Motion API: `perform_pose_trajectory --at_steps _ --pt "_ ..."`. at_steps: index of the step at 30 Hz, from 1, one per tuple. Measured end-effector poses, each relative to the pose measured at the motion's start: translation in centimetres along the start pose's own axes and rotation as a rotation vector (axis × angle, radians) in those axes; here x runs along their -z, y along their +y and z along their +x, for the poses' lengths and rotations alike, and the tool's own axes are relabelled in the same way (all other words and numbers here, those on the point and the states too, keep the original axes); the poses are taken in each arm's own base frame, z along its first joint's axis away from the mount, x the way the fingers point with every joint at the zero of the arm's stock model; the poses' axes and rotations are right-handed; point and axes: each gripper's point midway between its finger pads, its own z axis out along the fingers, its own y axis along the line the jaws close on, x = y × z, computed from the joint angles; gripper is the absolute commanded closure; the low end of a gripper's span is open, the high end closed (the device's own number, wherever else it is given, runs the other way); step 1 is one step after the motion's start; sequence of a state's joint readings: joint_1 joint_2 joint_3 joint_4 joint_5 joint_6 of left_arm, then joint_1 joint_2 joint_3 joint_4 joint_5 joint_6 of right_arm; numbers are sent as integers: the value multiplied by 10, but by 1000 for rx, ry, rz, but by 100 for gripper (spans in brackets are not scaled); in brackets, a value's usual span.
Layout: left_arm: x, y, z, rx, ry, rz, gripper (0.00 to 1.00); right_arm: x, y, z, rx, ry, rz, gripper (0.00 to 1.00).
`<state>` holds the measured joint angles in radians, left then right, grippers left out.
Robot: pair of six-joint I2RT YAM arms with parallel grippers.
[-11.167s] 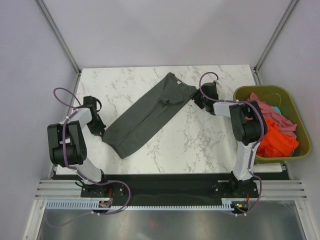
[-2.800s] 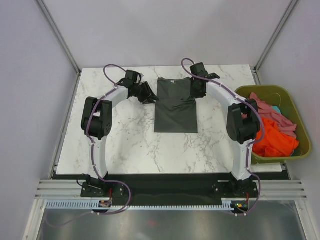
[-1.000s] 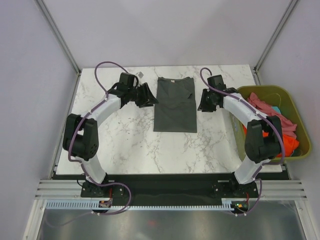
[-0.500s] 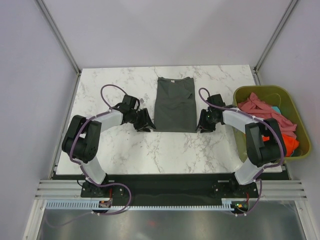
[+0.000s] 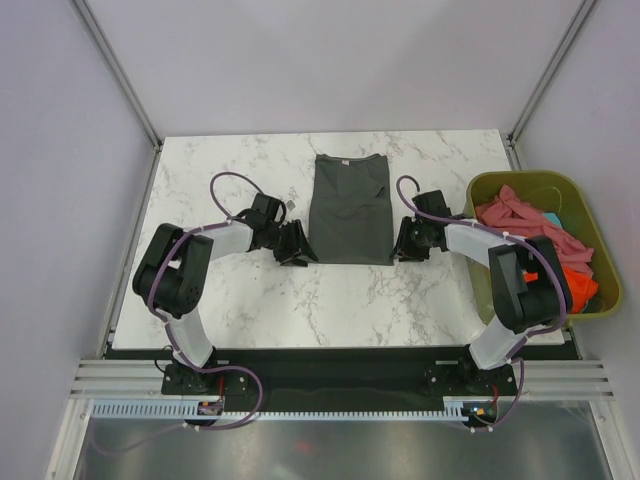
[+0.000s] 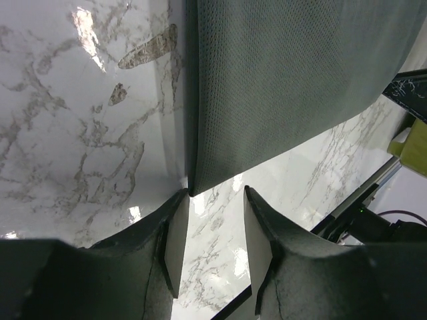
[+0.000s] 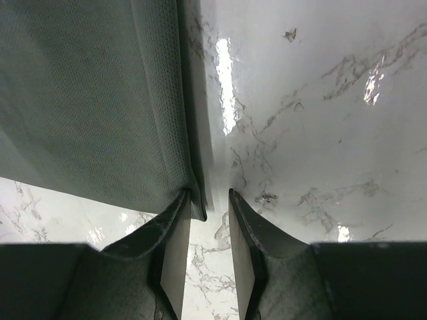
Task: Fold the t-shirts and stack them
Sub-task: Fold the tshirt
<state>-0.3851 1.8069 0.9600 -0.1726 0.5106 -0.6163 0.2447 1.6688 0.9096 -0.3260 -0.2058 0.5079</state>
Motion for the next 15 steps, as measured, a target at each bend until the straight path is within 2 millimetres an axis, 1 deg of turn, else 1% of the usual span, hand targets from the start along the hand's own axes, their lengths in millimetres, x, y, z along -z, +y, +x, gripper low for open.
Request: perform_pose_trajectory --at_steps 6,9,10,12,13,15 --pt "0 -1 -3 -6 -9 -1 55 -3 4 -3 23 -7 -27 66" --pt "0 0 -4 -7 -14 -7 61 -4 7 -3 32 -7 -43 68" --pt "0 0 -4 -6 -15 -8 69 -4 7 -3 35 -7 -46 74" --pt "-1 1 -4 -5 -16 -12 79 -4 7 -2 43 -5 -52 85" --pt "-2 2 -4 -5 -16 -14 88 -5 6 -1 48 -4 -52 98" --pt "-3 3 -3 -1 -12 -18 98 -5 6 0 53 -1 -52 100"
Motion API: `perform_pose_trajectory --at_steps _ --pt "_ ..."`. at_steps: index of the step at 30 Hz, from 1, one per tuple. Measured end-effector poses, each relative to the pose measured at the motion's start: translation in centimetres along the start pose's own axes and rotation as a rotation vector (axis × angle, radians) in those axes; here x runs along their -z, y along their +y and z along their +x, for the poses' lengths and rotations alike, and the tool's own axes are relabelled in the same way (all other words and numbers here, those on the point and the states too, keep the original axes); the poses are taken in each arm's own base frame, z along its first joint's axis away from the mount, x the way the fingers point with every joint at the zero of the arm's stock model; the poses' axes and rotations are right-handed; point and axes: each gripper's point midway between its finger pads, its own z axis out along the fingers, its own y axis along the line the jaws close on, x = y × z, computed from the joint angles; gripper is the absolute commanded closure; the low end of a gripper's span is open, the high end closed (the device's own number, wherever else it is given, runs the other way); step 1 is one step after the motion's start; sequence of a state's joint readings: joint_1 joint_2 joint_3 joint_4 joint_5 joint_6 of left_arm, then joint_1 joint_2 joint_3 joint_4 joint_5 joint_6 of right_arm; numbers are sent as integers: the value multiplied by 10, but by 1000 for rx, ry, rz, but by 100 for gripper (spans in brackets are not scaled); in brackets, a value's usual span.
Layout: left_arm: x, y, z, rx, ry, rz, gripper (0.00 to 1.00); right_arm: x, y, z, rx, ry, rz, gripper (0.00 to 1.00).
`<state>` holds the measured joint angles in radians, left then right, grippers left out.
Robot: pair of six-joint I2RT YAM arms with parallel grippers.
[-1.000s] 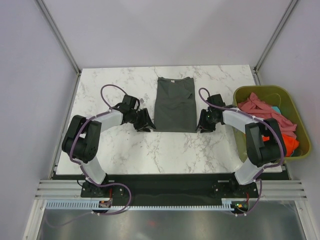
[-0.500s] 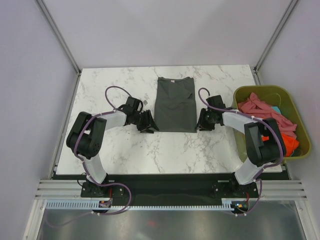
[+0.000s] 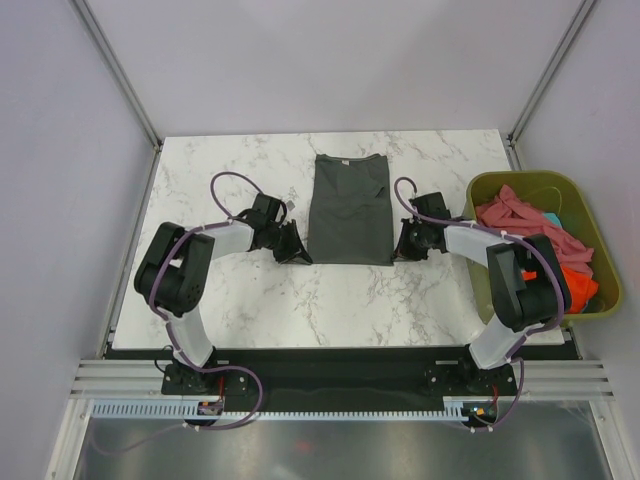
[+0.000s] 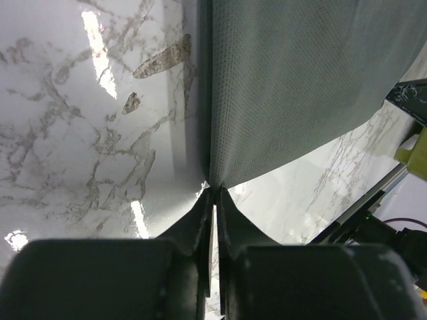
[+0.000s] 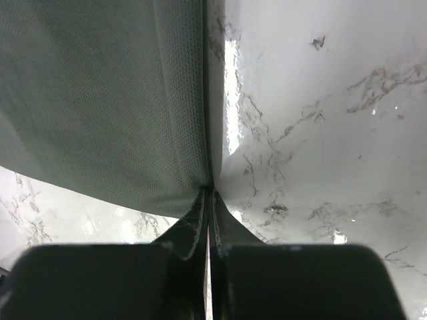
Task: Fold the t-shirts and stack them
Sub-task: Fold the tshirt
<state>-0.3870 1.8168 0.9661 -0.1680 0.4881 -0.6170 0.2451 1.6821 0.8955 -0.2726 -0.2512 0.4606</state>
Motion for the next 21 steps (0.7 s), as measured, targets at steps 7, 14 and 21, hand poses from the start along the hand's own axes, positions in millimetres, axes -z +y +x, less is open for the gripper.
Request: perform_pose_trajectory --at_steps 7,14,21 --pt "0 6 9 18 5 -11 98 2 -3 5 0 -10 -2 100" --pt "12 11 34 27 16 -14 75 14 -14 23 11 -2 34 100" --pt "27 8 49 40 14 5 52 35 -21 41 -38 -11 63 63"
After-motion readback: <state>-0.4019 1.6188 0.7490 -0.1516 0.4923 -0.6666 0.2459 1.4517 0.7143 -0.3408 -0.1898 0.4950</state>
